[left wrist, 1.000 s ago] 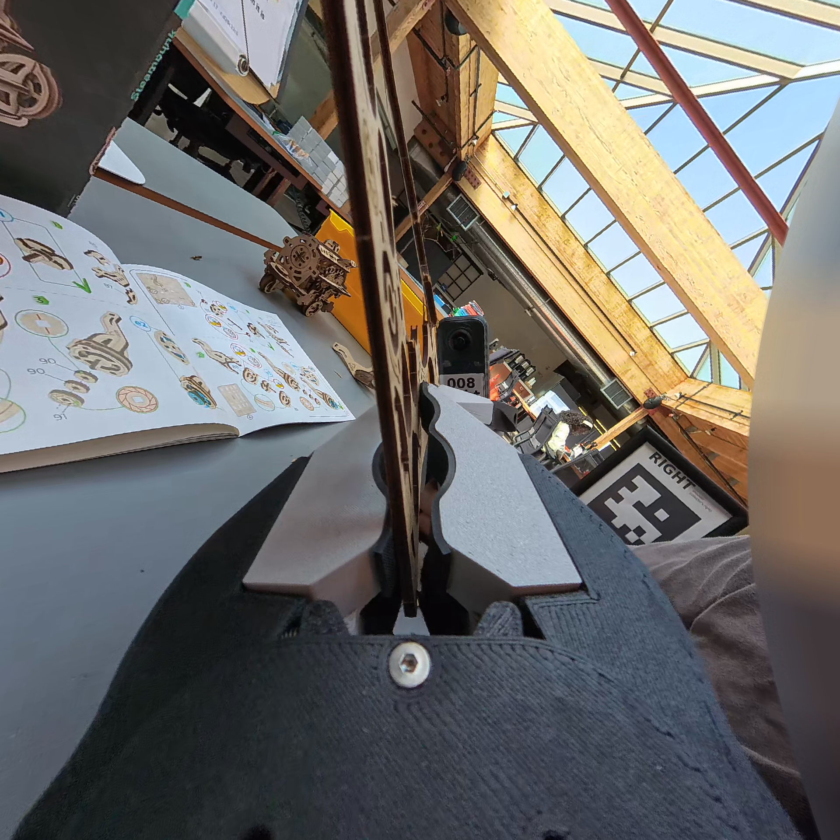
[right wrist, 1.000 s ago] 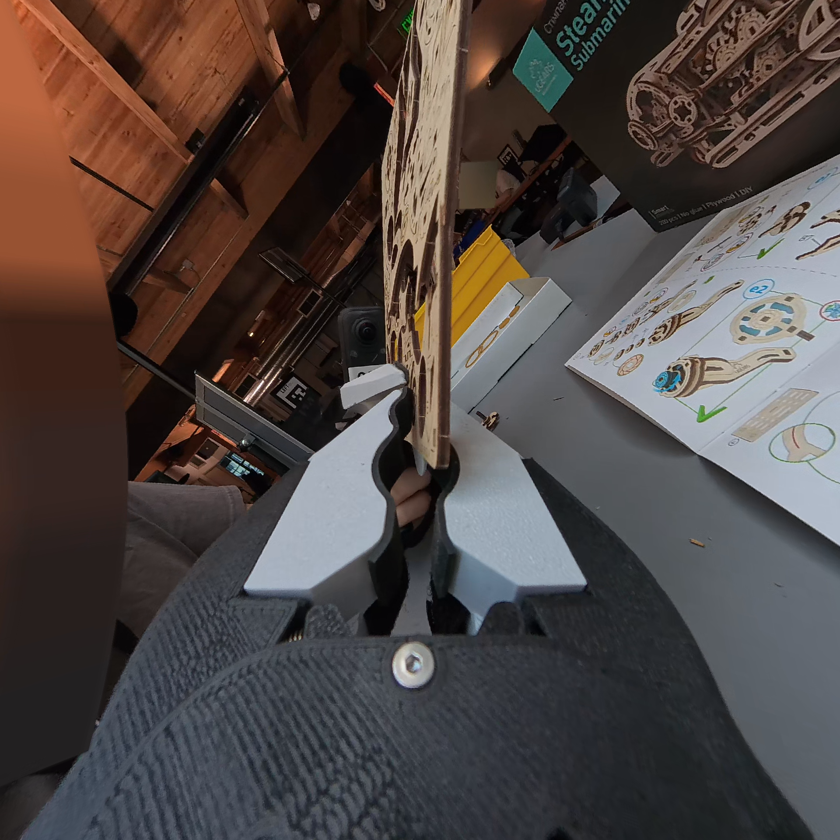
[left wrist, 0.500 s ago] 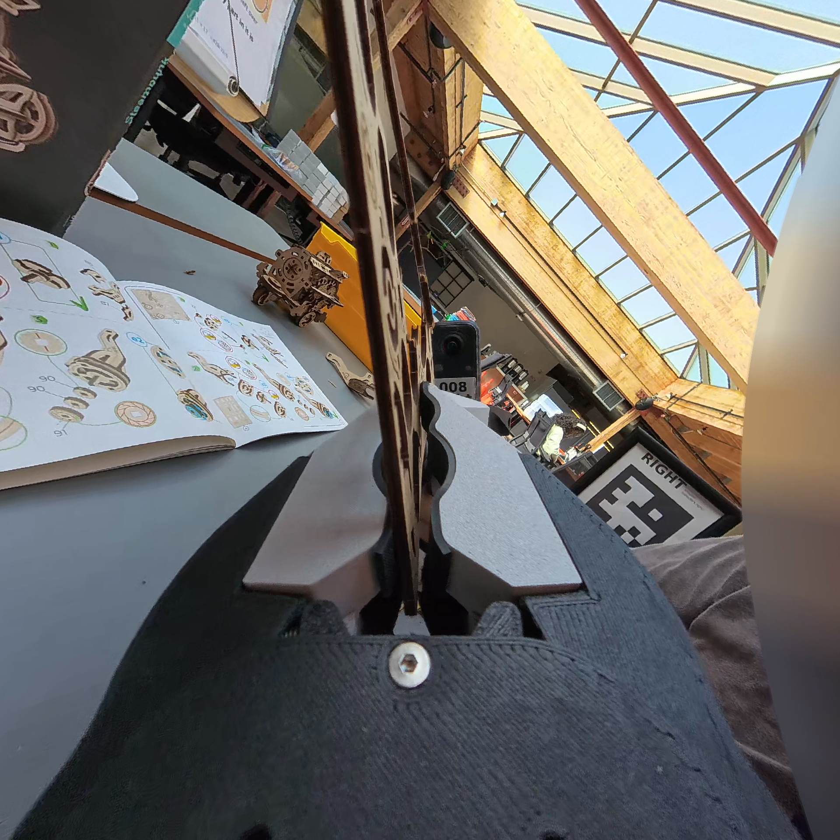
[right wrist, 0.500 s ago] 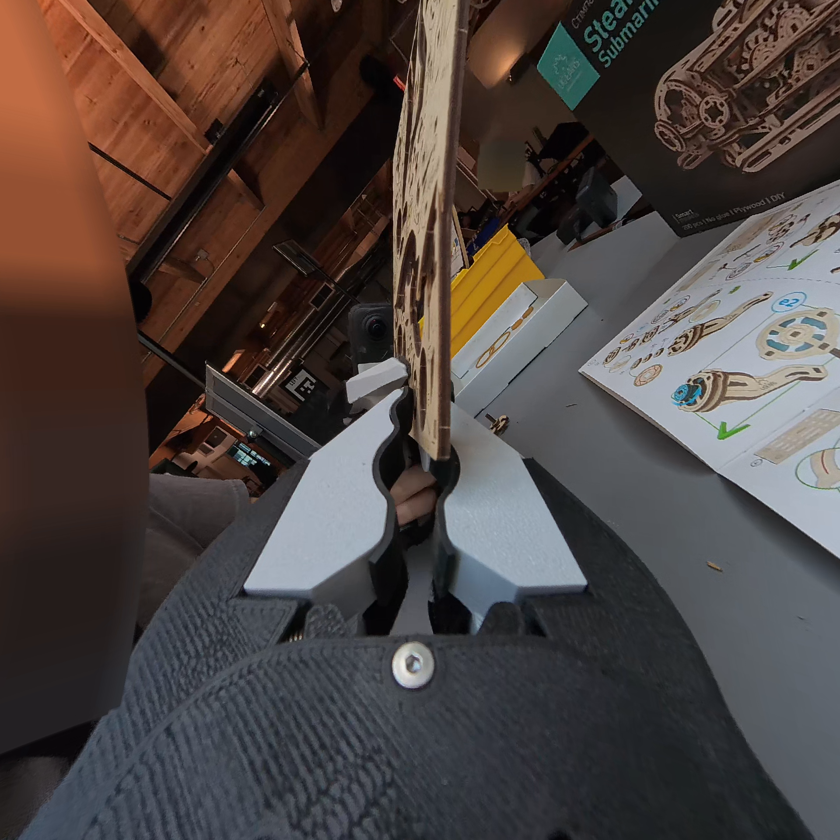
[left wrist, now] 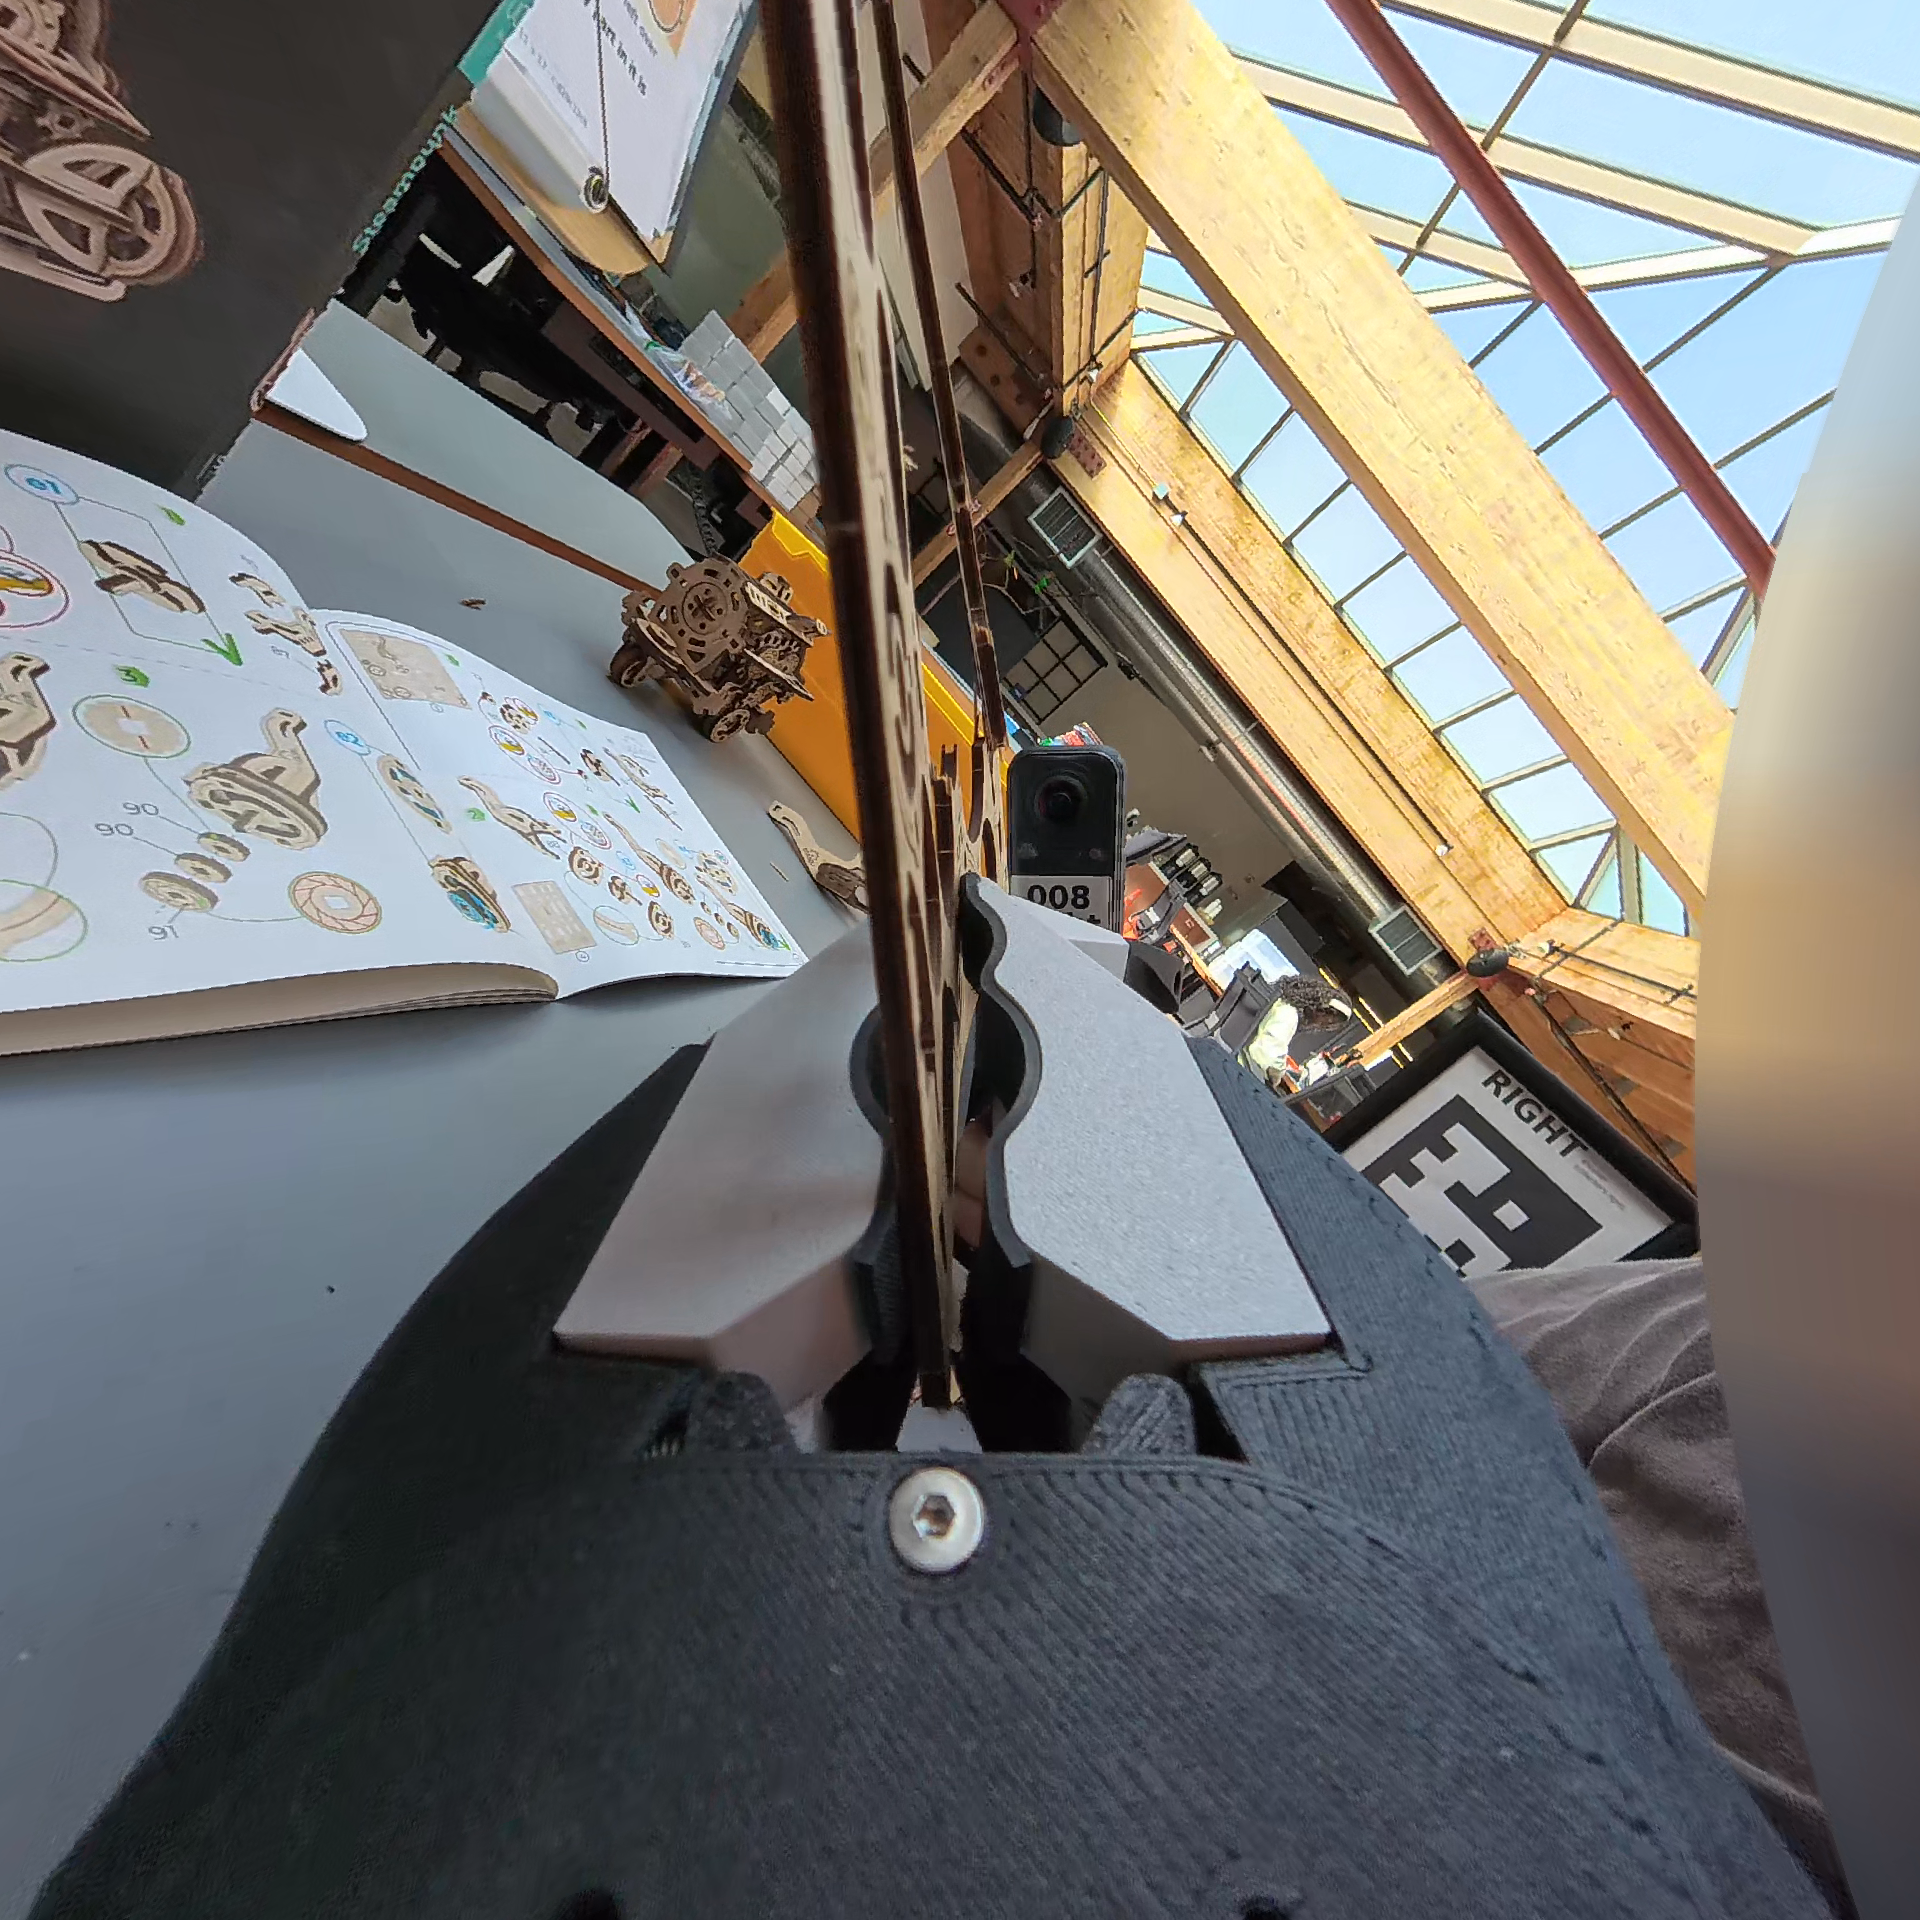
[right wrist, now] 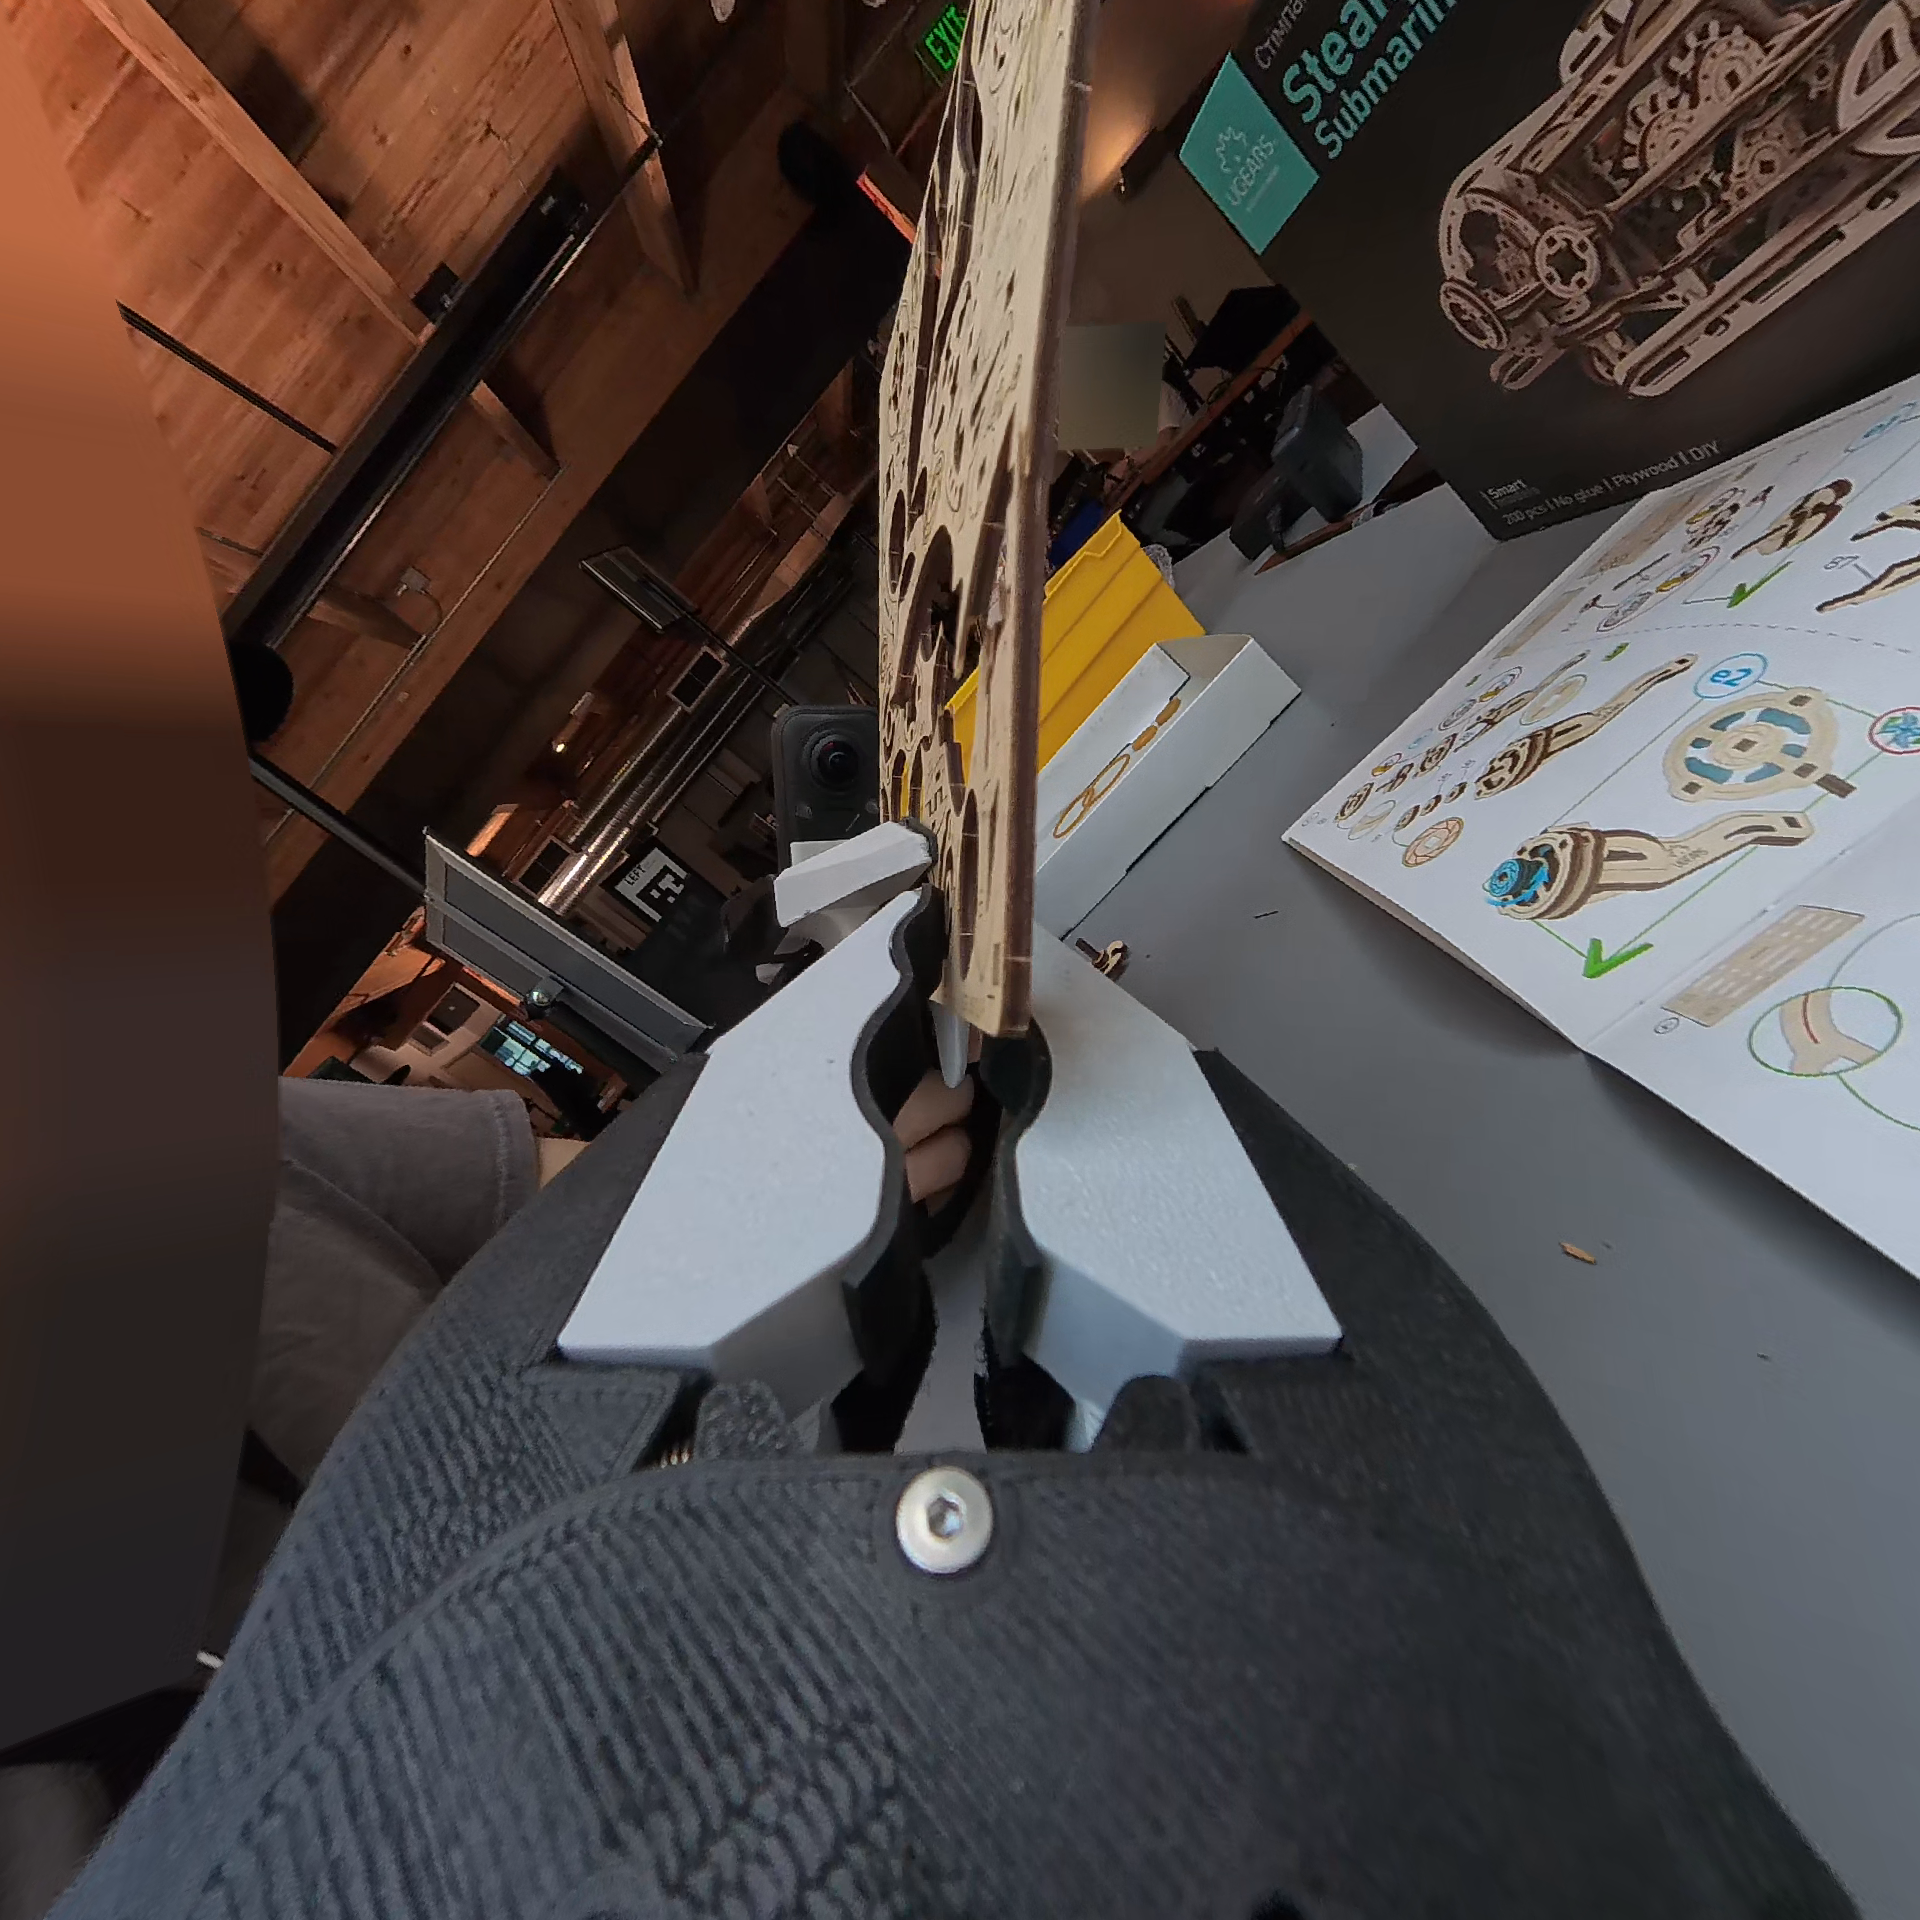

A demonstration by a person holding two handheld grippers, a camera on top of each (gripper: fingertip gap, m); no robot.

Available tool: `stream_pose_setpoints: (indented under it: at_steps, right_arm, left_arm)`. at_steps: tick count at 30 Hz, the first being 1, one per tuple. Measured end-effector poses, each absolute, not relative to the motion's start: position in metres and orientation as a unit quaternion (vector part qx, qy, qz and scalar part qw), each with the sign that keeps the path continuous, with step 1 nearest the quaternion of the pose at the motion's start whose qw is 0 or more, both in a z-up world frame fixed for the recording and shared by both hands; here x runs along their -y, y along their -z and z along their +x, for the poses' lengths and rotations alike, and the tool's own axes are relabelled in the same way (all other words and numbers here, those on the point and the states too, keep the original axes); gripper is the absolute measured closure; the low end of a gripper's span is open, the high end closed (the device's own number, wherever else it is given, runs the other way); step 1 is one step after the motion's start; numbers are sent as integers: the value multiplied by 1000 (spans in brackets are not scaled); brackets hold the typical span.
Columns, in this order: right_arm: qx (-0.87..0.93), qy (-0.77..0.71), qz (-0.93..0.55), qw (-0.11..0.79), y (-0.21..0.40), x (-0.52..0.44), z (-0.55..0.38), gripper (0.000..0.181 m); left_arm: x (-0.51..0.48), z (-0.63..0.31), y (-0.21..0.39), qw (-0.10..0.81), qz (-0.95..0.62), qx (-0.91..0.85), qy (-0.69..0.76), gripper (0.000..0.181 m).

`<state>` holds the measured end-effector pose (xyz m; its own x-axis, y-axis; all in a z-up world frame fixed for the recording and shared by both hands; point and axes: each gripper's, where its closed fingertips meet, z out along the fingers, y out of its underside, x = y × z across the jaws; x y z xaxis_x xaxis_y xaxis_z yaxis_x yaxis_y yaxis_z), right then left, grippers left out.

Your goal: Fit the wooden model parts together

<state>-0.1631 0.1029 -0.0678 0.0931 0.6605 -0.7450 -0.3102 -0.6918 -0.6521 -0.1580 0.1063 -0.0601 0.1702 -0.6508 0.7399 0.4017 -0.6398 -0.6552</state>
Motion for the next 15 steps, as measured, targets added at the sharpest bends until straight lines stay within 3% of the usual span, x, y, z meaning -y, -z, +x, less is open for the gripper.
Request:
stream_pose_setpoints:
  at_steps: [15]
  right_arm:
    - [141, -661, -638, 369, 67, -102, -164, 180]
  left_arm:
    - [-105, -159, 58, 408, -637, -92, 647, 181]
